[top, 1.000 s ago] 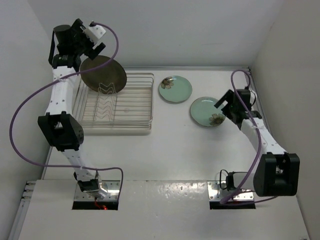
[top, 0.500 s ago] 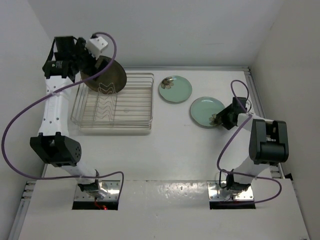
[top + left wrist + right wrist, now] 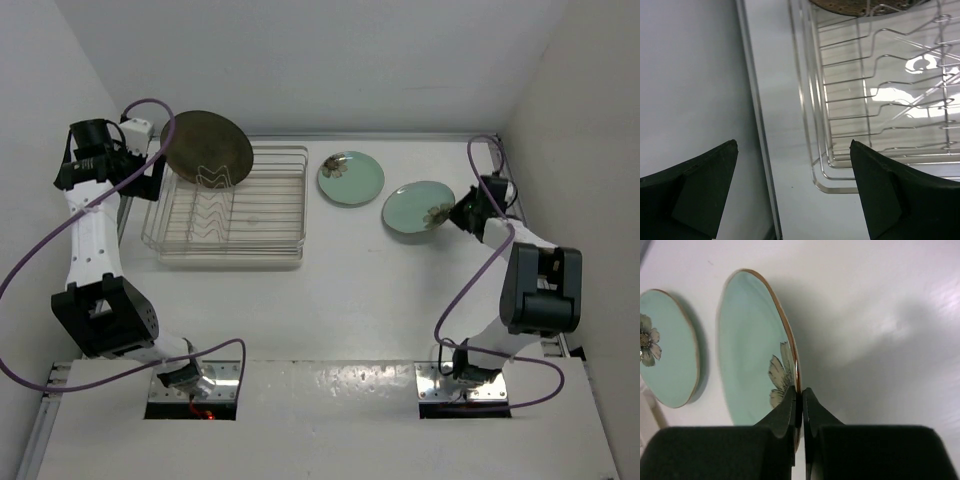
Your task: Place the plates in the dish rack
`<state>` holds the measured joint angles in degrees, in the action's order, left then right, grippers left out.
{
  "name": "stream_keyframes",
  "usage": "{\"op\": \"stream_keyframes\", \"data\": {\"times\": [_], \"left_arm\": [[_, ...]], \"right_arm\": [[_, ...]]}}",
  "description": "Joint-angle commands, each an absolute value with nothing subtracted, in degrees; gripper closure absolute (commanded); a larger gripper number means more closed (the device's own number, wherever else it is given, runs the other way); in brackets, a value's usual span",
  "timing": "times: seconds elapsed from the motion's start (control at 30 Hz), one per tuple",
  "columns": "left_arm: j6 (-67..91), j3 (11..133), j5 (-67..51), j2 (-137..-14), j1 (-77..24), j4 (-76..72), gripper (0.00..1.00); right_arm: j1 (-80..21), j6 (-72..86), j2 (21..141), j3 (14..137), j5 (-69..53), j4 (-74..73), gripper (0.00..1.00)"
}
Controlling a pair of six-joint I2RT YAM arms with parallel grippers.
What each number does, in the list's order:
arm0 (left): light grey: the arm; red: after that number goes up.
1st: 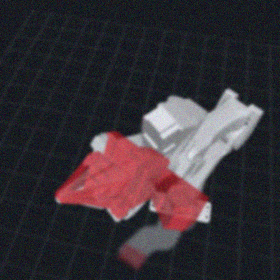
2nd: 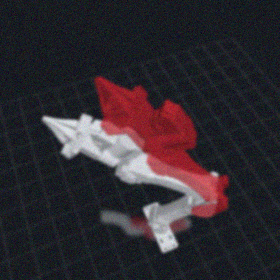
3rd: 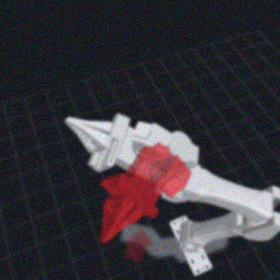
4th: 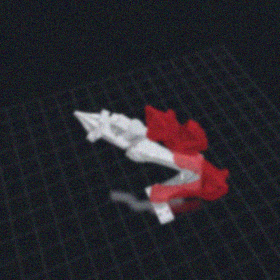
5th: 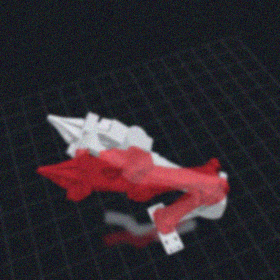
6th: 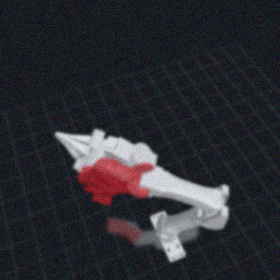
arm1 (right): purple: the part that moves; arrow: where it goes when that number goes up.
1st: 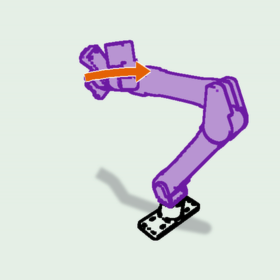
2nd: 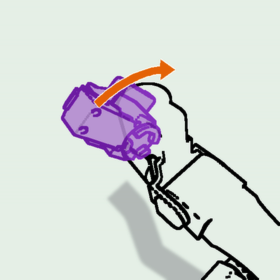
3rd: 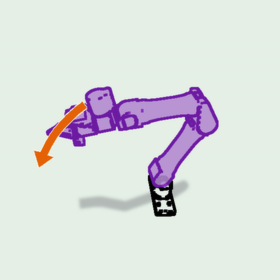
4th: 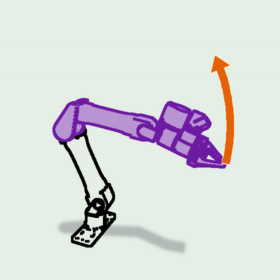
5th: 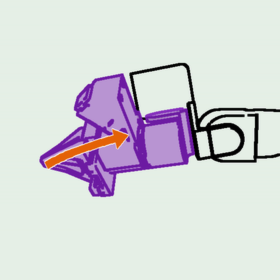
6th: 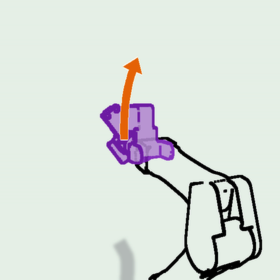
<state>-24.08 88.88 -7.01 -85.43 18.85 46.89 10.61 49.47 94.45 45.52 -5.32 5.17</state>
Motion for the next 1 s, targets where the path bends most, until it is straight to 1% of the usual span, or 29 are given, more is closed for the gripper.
{"op": "stream_keyframes", "data": {"times": [0.0, 0.03, 0.07, 0.17, 0.27, 0.3, 0.4, 0.43, 0.47, 0.5, 0.57, 0.6, 0.63, 0.67, 0.7, 0.73, 0.8, 0.83, 0.93, 0.97], "left_arm": [[-21.71, 86.58, -4.93, -82.97, 20.13, 41.85, 0.01], [-21.71, 85.88, -3.96, -83.49, 20.82, 41.14, 0.01], [-22.32, 84.56, -2.04, -83.50, 20.83, 40.52, 0.01], [-22.85, 83.41, -0.80, -84.02, 20.83, 38.85, 0.01], [-23.55, 84.19, -3.33, -84.02, 20.83, 38.85, 0.01], [-23.55, 85.07, -5.25, -84.63, 20.83, 38.85, 0.01], [-25.66, 88.23, -6.33, -85.17, 19.07, 39.73, 0.01], [-25.66, 88.94, -6.33, -85.78, 18.29, 40.42, 0.01], [-25.66, 89.73, -6.33, -86.39, 18.28, 40.43, 0.01], [-25.66, 90.43, -7.89, -86.40, 18.28, 41.13, 0.01], [-26.45, 92.54, -11.32, -86.92, 18.28, 42.62, 0.01], [-28.11, 94.72, -17.17, -86.92, 17.59, 43.67, 0.01], [-30.82, 96.49, -20.01, -87.62, 16.80, 45.51, 0.01], [-36.07, 98.42, -22.21, -87.63, 14.26, 49.27, 0.01], [-38.30, 103.40, -26.41, -88.32, 12.93, 51.05, 0.01], [-40.23, 106.58, -28.72, -89.20, 11.70, 52.72, 0.01], [-44.02, 113.00, -33.46, -90.52, 8.62, 56.24, 0.01], [-44.64, 117.99, -38.10, -91.31, 7.74, 56.25, 0.01], [-47.46, 124.51, -46.20, -93.42, 3.27, 56.25, 0.01], [-48.07, 125.24, -47.27, -94.21, 0.29, 55.55, 0.01]], "right_arm": [[8.19, 31.07, 86.67, 54.92, 2.19, 4.66, 1.00], [7.65, 28.94, 86.14, 56.24, 2.89, 4.92, 1.00], [7.04, 23.17, 85.18, 60.25, 3.86, 6.14, 1.00], [4.31, 18.82, 85.08, 66.42, 4.39, 6.15, 1.00], [0.80, 9.53, 85.43, 71.70, 5.45, 5.54, 1.00], [-2.17, 6.62, 85.34, 73.20, 6.32, 6.23, 1.00], [-5.70, 0.62, 85.60, 76.90, 6.94, 10.53, 1.00], [-8.50, -3.13, 85.87, 77.95, 6.94, 11.24, 1.00], [-9.40, -4.47, 86.39, 81.79, 6.42, 11.86, 1.00], [-10.54, -8.57, 87.09, 82.61, 5.63, 15.08, 1.00], [-13.70, -10.71, 88.06, 84.28, -1.62, 18.18, 1.00], [-14.49, -12.03, 89.02, 85.24, -3.67, 22.46, 1.00], [-16.59, -12.39, 89.64, 87.43, -10.04, 22.76, 1.00], [-17.39, -12.74, 90.95, 88.58, -12.02, 22.15, 1.00], [-18.62, -12.92, 92.45, 91.03, -13.61, 21.19, 1.00], [-20.02, -12.83, 93.42, 92.71, -18.06, 20.83, 1.00], [-22.05, -12.22, 94.48, 93.51, -21.08, 20.83, 1.00], [-23.63, -11.61, 95.70, 93.34, -24.66, 21.87, 1.00], [-28.19, -9.51, 98.07, 92.90, -27.15, 24.33, 1.00], [-28.91, -8.80, 98.52, 92.90, -28.03, 24.95, 1.00]]}}
